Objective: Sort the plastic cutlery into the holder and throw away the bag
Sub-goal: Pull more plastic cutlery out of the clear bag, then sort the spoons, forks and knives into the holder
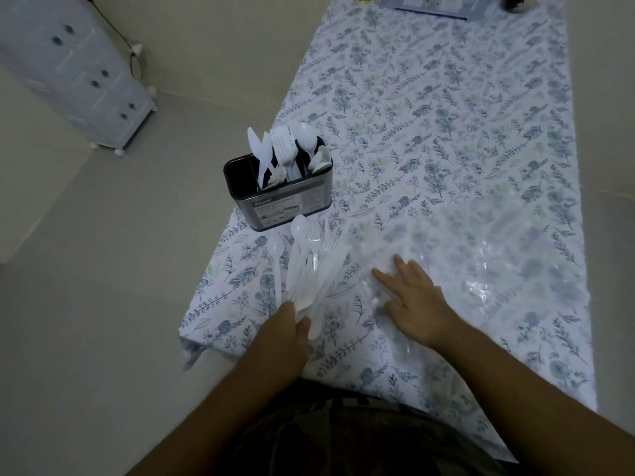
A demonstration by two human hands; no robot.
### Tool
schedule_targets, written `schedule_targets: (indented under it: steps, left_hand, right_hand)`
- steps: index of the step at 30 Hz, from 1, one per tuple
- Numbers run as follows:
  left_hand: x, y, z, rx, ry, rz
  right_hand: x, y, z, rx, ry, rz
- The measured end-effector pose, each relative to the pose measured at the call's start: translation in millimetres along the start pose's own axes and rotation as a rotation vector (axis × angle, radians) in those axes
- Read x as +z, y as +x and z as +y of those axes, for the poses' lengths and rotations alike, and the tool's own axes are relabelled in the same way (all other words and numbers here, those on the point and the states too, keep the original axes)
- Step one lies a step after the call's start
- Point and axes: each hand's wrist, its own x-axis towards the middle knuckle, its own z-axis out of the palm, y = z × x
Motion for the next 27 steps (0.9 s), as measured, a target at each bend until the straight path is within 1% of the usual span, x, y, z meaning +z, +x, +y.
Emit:
schedule_targets:
  steps: [2,5,6,8,11,16,17,20,22,24,26,27]
  left_hand:
    - [-1.3,9.1,0.6,-0.01,0.0,0.048]
    - [0.4,29.2,12.1,-0.02,0.063,0.049]
    - [2.2,36.4,18.2,-0.021,0.08,0.039]
    - [6.6,48.0,32.3,-0.018,0.088,0.028]
    - [13.6,58.0,51.3,0.015,0.062,0.018]
    - [26.3,57.9,63.6,0.019,0.04,-0.055]
    - [28.6,56.0,64.1,0.012,0.036,-0.068]
    - [32.0,50.9,65.9,0.011,0.027,-0.093]
    - [32.1,50.6,66.7,0.017,0.001,-0.12]
    - [32.0,51.4,65.9,0.019,-0.061,-0.169]
    - [30.5,50.5,65.0,0.024,-0.099,-0.229]
    - [29.7,49.0,63.6,0.034,-0.103,-0.244]
  right_hand:
    - [5.5,-2.6,5.9,0.017,-0.071,-0.005]
    - [10.7,-14.0,14.5,0.01,-0.049,0.139]
    - [11.7,-18.4,16.2,-0.008,-0.074,0.193]
    - [16.8,-24.9,20.4,-0.077,-0.171,0.228]
    - [27.2,-30.6,23.8,-0.165,-0.246,0.213]
    - [49.4,-29.4,31.6,0.015,-0.251,0.211]
    - [49.5,-30.4,31.3,0.01,-0.281,0.184]
    - [42.3,-33.5,27.7,-0.092,-0.34,0.075]
    - [36.0,-33.9,25.2,-0.143,-0.264,0.072]
    - [32.4,-32.3,22.0,-0.122,-0.104,0.187]
    - [29.4,-28.3,16.8,-0.035,0.077,0.317]
    - [28.5,-26.0,14.4,0.009,0.149,0.356]
